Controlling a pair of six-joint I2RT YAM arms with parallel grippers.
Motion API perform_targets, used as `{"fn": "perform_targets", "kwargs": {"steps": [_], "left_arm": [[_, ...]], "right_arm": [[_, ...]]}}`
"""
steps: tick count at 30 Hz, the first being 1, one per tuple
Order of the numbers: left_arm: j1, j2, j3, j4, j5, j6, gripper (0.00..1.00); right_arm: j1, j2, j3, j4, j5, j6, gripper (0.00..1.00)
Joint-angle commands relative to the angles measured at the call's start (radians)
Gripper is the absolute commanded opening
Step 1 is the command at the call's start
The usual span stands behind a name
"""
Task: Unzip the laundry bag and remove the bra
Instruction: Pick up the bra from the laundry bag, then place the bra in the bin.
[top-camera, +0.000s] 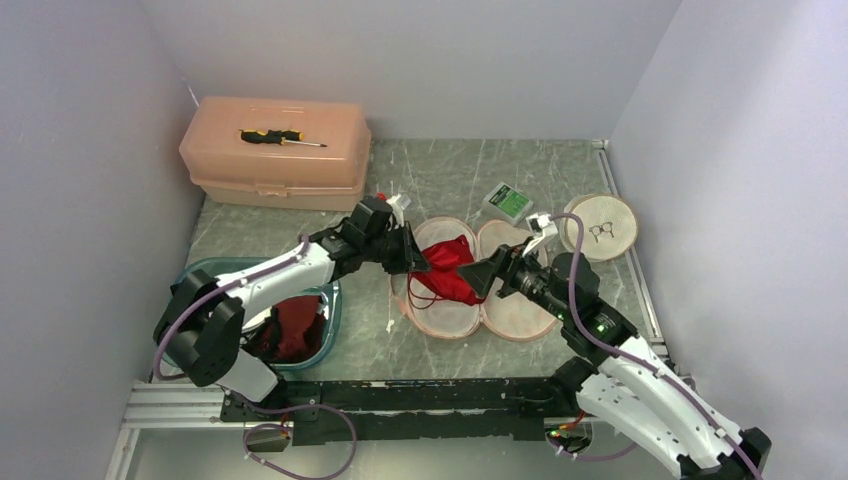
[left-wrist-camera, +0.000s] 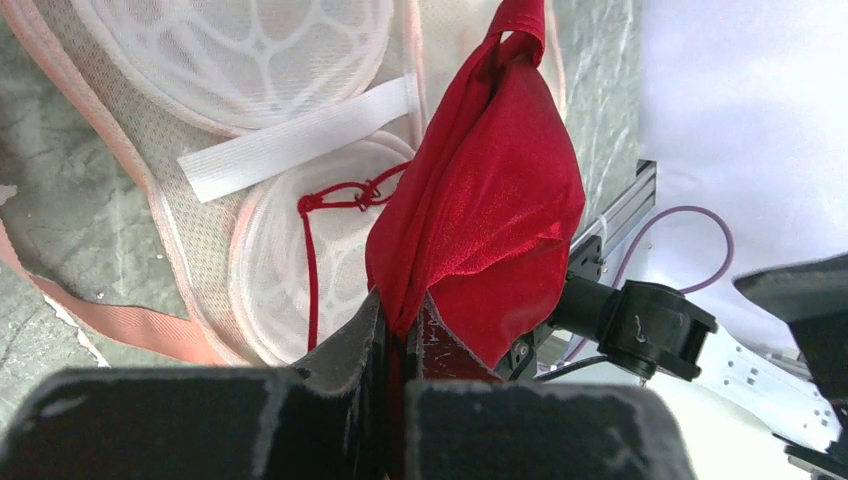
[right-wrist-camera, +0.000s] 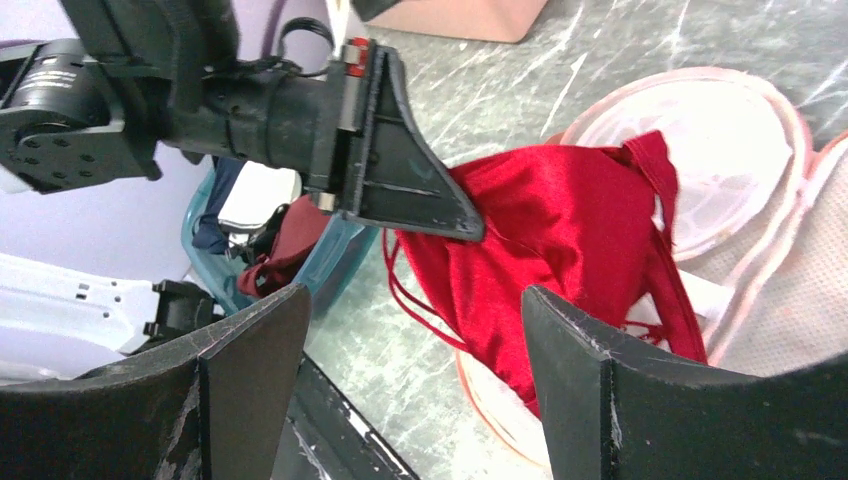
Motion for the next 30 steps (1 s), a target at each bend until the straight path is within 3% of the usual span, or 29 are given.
{"fn": "perform_targets", "kwargs": {"steps": [1, 9, 17, 24, 30], "left_arm": [[-0.004, -0.101, -0.017, 0.033, -0.024, 0.021, 0.03], [-0.003, -0.4, -0.033, -0.115, -0.258, 0.077, 0.03], [-0.003, -0.612, 0.153, -0.473, -0.54, 0.121, 0.03], [-0.003, -0.789, 0.259, -0.701, -0.859, 0.096, 0.03], [-0.003, -0.72, 0.379, -0.987, -1.001, -0.006, 0.03]], "right_arm": [[-0.003, -0.082, -0.04, 0.017, 0.098, 0.012, 0.81], [-0.005, -0.19, -0.058, 0.052, 0.128, 0.009, 0.8], [-0.004, -0.089, -0.049, 0.115, 0.038, 0.01, 0.76], [0.005, 0.191, -0.034, 0.314, -0.15, 0.055, 0.69], [0.17, 0.546, 0.135, 0.345, -0.13, 0.027, 0.66]]}}
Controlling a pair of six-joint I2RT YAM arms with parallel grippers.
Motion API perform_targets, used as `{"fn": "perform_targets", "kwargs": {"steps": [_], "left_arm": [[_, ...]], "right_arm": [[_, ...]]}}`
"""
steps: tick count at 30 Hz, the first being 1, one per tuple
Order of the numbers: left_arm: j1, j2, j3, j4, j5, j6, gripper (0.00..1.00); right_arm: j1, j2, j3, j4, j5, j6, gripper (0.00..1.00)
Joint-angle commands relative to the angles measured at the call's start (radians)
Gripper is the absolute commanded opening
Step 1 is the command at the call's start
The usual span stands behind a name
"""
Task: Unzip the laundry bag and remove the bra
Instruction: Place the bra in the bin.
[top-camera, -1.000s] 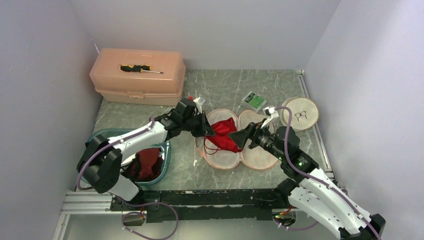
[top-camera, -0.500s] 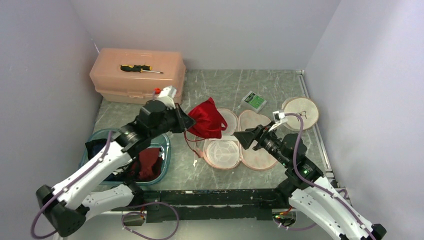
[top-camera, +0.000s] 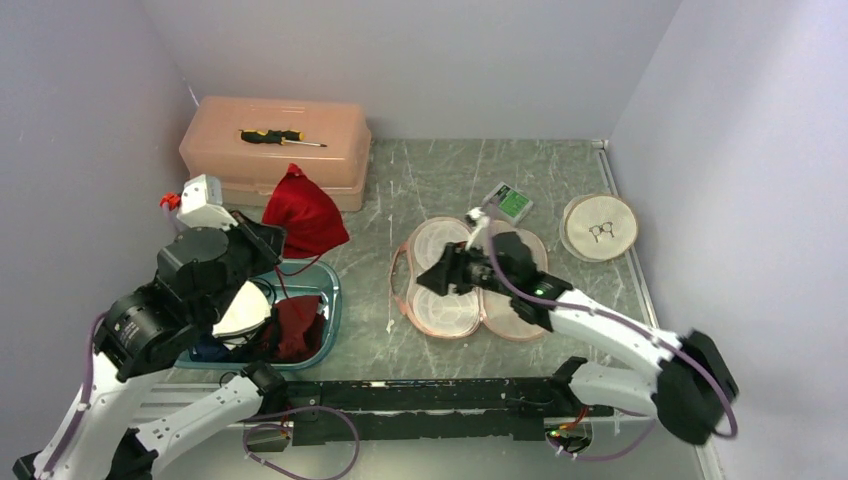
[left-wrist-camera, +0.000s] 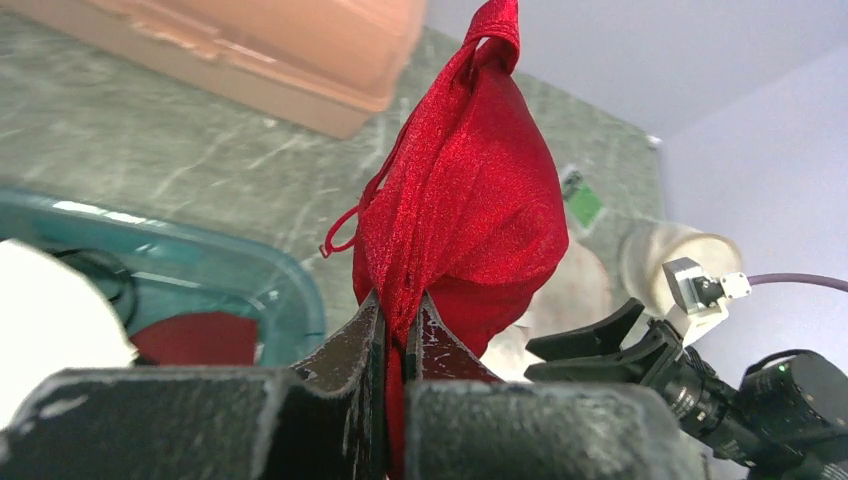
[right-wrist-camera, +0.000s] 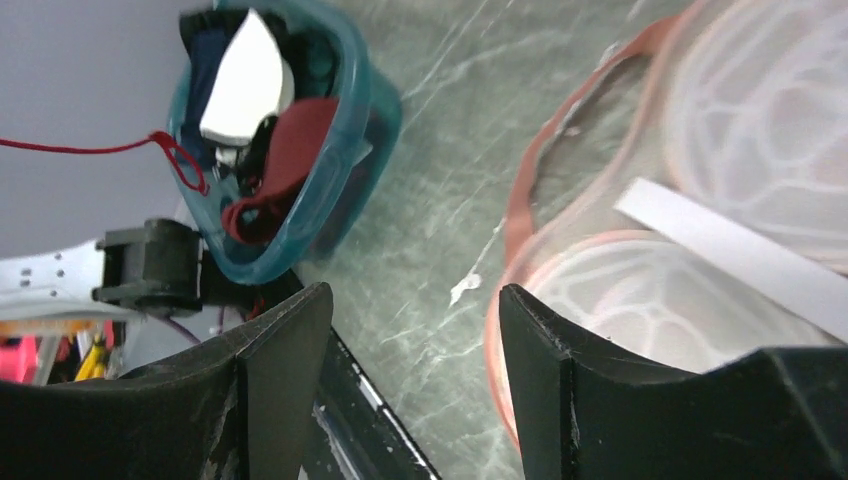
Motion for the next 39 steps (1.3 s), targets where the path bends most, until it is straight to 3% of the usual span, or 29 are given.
{"fn": "perform_targets", "kwargs": {"steps": [1, 7, 12, 17, 22, 27, 33, 39], "left_arm": [[-0.002, 0.081, 0.058, -0.282, -0.176, -0.116, 0.03], [-0.002, 0.001, -0.024, -0.396, -0.232, -0.267, 0.03], [-0.002, -0.089, -0.169, -0.406, -0.237, -0.361, 0.03], [-0.002, -0.041, -0.29, -0.425, -0.267, -0.49, 0.03], [0.006, 0.004, -0.374, -0.345, -0.272, -0.522, 0.03], [0.071, 0.036, -0.469, -0.253, -0.19, -0.507, 0.03], [0.162, 0.02, -0.598, -0.029, -0.035, -0.405, 0.03], [0.22, 0.022, -0.667, -0.027, -0.021, -0.457, 0.03]], "right_arm": [[0.127, 0.205, 0.179, 0.097, -0.012, -0.023, 0.65], [0.157, 0.424, 0.265, 0.243, -0.048, 0.055, 0.66], [0.165, 0.475, 0.291, 0.26, -0.064, 0.056, 0.66], [0.166, 0.444, 0.255, 0.257, -0.054, 0.045, 0.66], [0.165, 0.386, 0.193, 0.262, -0.048, 0.047, 0.66], [0.166, 0.312, 0.129, 0.261, -0.039, 0.049, 0.66], [0.165, 0.209, 0.07, 0.234, -0.026, 0.038, 0.66], [0.166, 0.095, 0.024, 0.191, -0.026, 0.032, 0.67]]}}
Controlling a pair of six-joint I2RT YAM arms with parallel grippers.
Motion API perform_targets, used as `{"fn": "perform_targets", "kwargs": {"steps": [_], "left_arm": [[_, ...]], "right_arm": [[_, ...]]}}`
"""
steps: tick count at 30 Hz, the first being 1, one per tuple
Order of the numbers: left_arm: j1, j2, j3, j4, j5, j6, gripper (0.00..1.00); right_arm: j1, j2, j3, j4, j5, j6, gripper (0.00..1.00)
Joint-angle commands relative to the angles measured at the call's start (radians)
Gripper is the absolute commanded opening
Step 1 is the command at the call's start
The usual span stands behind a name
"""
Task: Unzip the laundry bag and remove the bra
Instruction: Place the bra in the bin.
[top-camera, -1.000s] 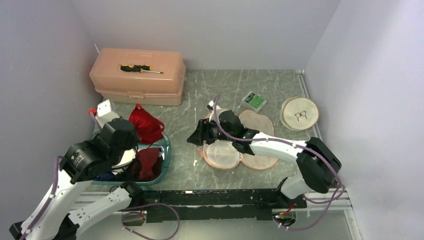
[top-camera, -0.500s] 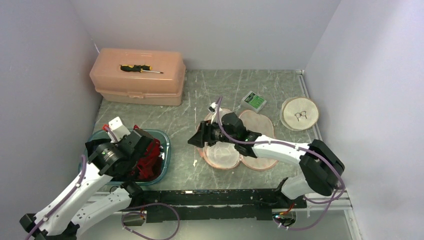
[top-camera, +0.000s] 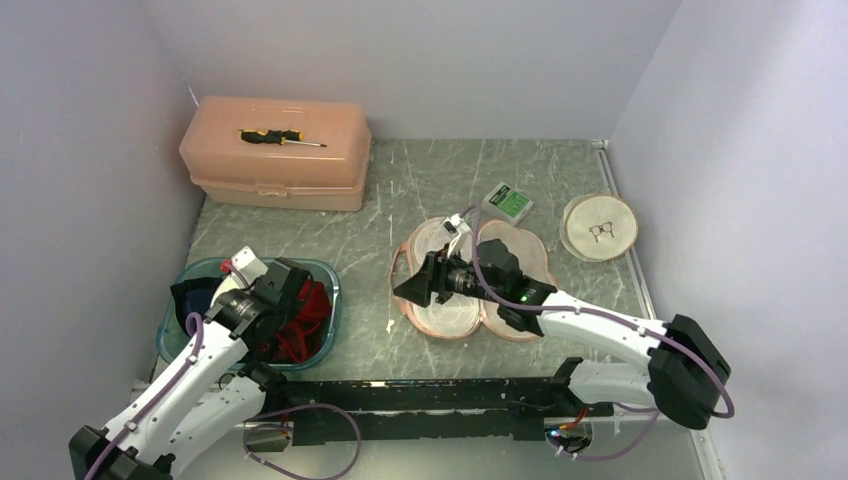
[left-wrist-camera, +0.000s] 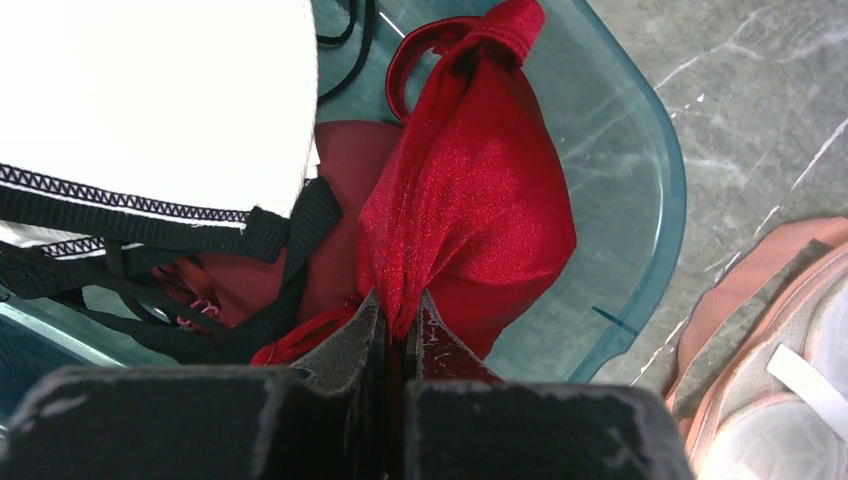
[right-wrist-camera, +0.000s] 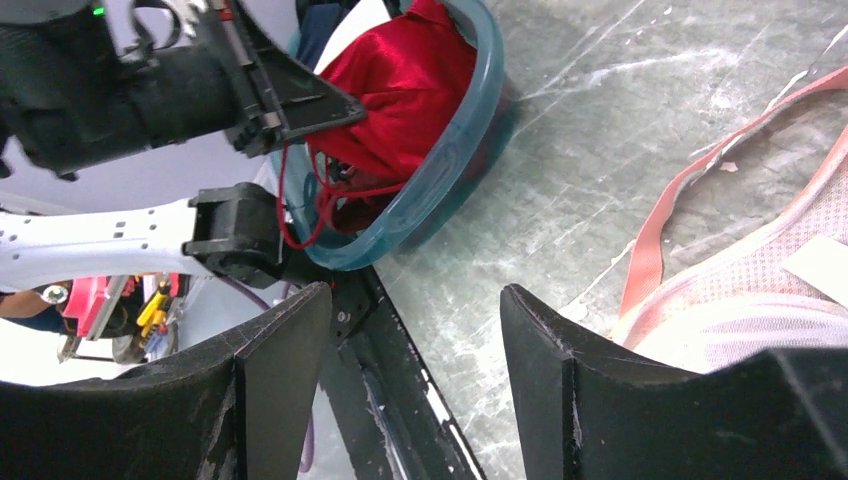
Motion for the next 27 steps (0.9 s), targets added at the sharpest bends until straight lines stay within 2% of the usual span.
{"fn": "perform_targets", "kwargs": {"steps": [1, 5, 8, 10, 13, 15, 17, 23, 25, 27], "left_arm": [[0.053, -0.002, -0.035, 0.059, 0.04, -0.032, 0.03], [0.112, 0.077, -0.051, 0.024, 0.047, -0.083, 0.05], [0.131, 0.111, -0.047, 0.019, 0.08, -0.094, 0.19], [0.132, 0.095, -0.025, 0.014, 0.09, -0.074, 0.32], [0.132, 0.042, 0.038, -0.024, 0.092, -0.038, 0.74], [0.132, 0.01, 0.099, -0.07, 0.088, -0.011, 0.88], [0.132, 0.004, 0.18, -0.143, 0.066, 0.004, 0.93], [0.132, -0.011, 0.397, -0.306, 0.036, 0.075, 0.93], [0.132, -0.015, 0.434, -0.23, 0.129, 0.173, 0.89], [0.132, -0.008, 0.416, -0.065, 0.33, 0.262, 0.81]], "right_arm": [[0.005, -0.096, -0.033, -0.014, 0.02, -0.015, 0.67], [0.004, -0.14, -0.052, -0.036, 0.035, -0.018, 0.68], [0.004, -0.163, -0.06, -0.054, 0.042, -0.028, 0.68], [0.005, -0.178, -0.061, -0.066, 0.051, -0.036, 0.68], [0.004, -0.197, -0.056, -0.094, 0.064, -0.051, 0.69], [0.004, -0.208, -0.047, -0.123, 0.085, -0.064, 0.7], [0.004, -0.221, -0.04, -0.139, 0.094, -0.079, 0.7], [0.004, -0.249, -0.026, -0.166, 0.106, -0.11, 0.7], [0.004, -0.252, -0.025, -0.165, 0.111, -0.116, 0.7], [0.003, -0.247, -0.025, -0.167, 0.113, -0.12, 0.7]]}}
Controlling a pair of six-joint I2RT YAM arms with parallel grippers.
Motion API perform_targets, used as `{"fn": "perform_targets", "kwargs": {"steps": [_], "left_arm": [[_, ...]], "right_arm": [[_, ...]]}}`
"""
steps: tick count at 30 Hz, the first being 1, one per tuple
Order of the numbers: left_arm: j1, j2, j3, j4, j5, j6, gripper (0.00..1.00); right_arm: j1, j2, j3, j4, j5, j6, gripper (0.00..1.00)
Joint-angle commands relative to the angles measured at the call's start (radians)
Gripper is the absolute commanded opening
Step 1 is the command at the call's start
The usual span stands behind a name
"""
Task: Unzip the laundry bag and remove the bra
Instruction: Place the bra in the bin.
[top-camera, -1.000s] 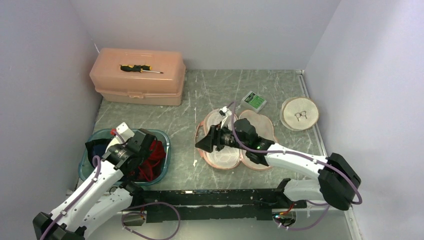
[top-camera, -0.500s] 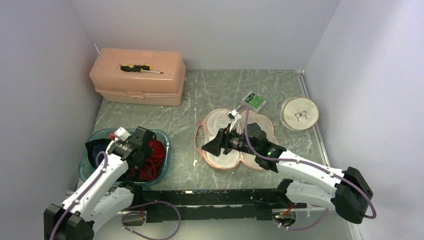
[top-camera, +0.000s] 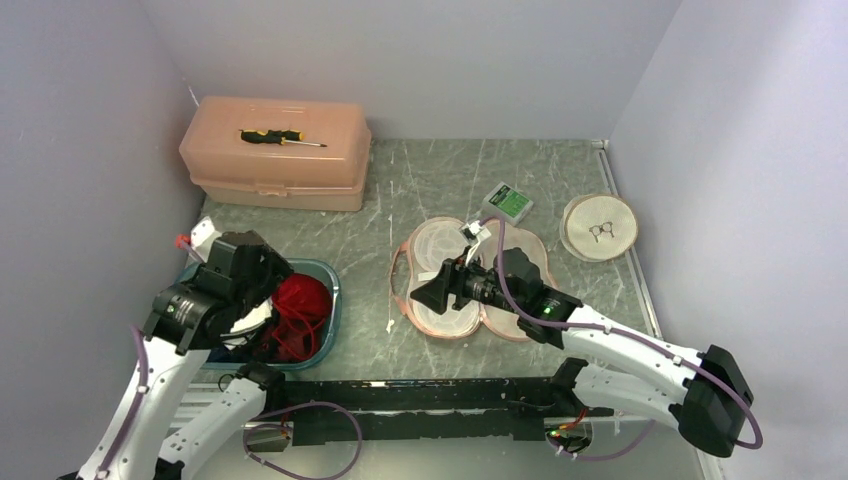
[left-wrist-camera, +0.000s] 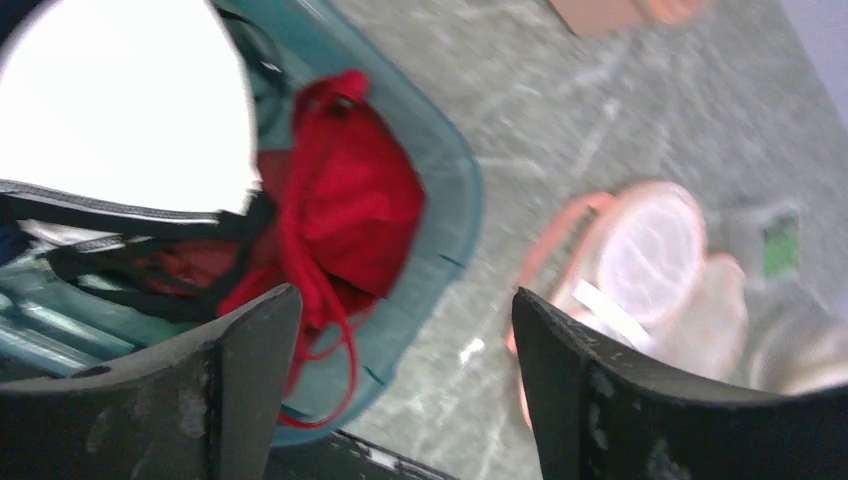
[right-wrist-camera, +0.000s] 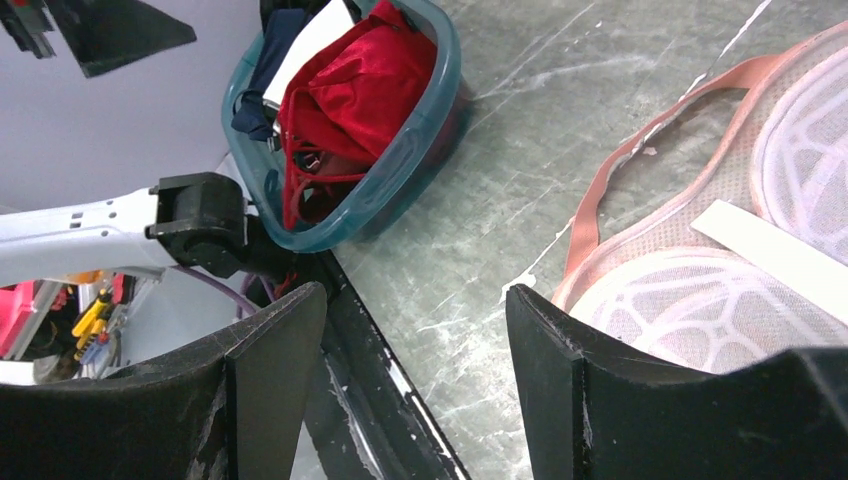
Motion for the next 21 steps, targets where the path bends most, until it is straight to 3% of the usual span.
{"fn": "perform_targets", "kwargs": {"steps": [1, 2, 4, 6, 7, 11, 21], "left_arm": [[0.004, 0.012, -0.009, 0.247, 0.352, 0.2, 0.73], [0.004, 0.026, -0.046, 0.334, 0.45, 0.196, 0.64], [0.004, 0.069, -0.115, 0.469, 0.577, 0.192, 0.36], [0.004, 0.126, -0.148, 0.491, 0.58, 0.197, 0.1], [0.005, 0.15, -0.165, 0.49, 0.552, 0.204, 0.04], [0.06, 0.123, -0.271, 0.5, 0.474, 0.164, 0.03], [0.226, 0.015, -0.494, 0.4, 0.471, -0.004, 0.03]], "right_arm": [[0.003, -0.009, 0.034, -0.001, 0.025, -0.039, 0.7], [0.004, -0.007, 0.031, -0.001, 0.026, -0.039, 0.7], [0.004, -0.009, 0.021, 0.0, 0.031, -0.039, 0.69], [0.003, -0.019, 0.005, -0.001, 0.038, -0.036, 0.68], [0.003, -0.026, -0.003, -0.003, 0.042, -0.034, 0.68], [0.004, -0.049, -0.035, -0.011, 0.054, -0.034, 0.68], [0.003, -0.028, -0.05, -0.005, 0.048, -0.036, 0.68]]}}
